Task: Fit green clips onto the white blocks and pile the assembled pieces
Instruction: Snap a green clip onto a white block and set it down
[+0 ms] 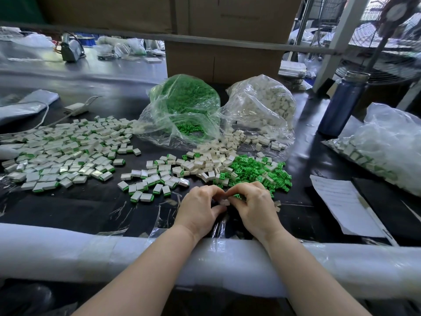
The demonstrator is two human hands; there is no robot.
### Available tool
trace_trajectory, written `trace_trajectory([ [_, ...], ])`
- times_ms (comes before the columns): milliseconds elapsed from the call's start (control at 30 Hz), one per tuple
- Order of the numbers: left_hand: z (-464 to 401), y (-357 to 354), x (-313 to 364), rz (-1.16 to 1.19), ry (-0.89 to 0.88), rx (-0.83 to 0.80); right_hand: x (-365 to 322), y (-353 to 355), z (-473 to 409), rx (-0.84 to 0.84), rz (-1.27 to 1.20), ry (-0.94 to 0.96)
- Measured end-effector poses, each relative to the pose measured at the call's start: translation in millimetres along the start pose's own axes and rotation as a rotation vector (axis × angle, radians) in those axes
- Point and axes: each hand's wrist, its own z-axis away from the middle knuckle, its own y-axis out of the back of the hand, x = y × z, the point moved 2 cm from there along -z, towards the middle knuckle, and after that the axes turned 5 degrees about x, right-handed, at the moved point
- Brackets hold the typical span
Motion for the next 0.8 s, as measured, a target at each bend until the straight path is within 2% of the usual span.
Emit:
trace_trajectory([
  [100,0.3,0.2,0.1,0.026,0.031,0.031,6.0,3.9,-1.2,0.091,0.027,-0.090],
  [200,-0.3,0.6,-1.4,0.029,0.056,0.036,10.8,3.5,-2.1,0.076,0.070,-0.149],
  [367,-0.8,1.4,-2.2,0.071,0.088,0.014,9.9,-1.4,-2.8,-0.006,0.150,-0.142],
  [600,-0.6,1.7,-3.1,0.152,0.128,-0.014,8.9,-0.1,-1.9,0.034,0.103,-0.114],
  [667,-0.5,1.6,-3.0,0.188,0.132,-0.020,8.8,1.3,-1.7,0.076,0.032,-0.111],
  [800,-1.0,1.0,-3.9,0.220,0.124,-0.024,9.5,6.7,-2.6,0.119,-0.381,-0.193],
])
